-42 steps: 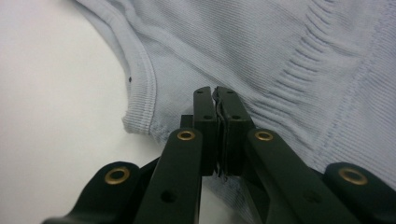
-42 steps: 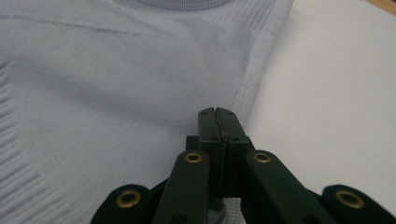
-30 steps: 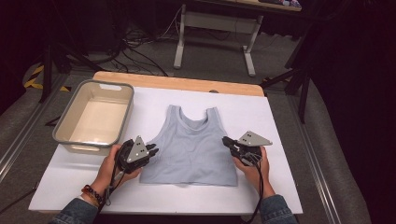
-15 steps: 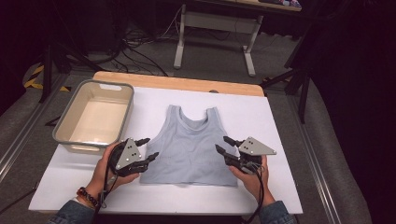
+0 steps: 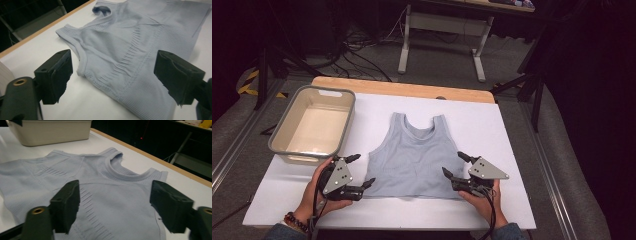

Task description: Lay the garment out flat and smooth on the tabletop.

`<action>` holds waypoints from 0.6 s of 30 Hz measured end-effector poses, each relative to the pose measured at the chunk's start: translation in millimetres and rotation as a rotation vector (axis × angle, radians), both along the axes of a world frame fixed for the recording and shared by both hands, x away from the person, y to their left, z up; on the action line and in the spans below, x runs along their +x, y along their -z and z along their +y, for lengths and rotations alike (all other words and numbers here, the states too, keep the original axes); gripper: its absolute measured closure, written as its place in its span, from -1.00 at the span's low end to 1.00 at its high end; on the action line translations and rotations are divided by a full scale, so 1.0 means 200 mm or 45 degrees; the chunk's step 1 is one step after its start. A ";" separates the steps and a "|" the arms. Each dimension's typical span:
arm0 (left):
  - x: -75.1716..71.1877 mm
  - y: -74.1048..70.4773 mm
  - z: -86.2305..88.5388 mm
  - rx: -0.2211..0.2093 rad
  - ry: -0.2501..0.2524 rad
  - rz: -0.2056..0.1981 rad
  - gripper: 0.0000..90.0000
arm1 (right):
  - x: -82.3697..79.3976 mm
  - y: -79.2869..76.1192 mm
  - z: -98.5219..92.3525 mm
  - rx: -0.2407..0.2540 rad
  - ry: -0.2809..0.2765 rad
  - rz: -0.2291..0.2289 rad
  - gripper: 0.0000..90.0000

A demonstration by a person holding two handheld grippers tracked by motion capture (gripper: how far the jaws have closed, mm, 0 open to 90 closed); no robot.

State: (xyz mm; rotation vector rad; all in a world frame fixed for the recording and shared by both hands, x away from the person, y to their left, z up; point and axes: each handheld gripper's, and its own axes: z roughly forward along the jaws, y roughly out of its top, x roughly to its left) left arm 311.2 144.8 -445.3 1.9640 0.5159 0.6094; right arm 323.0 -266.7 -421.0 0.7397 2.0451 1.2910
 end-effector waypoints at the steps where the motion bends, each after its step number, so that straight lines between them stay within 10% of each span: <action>1: -0.01 0.00 0.01 0.001 0.003 0.003 -0.66 | -0.01 0.00 0.00 0.005 0.009 -0.001 -0.52; 18: -0.05 0.04 0.04 -0.010 -0.017 0.045 -0.82 | -0.07 0.07 -0.04 -0.055 0.057 -0.013 -0.61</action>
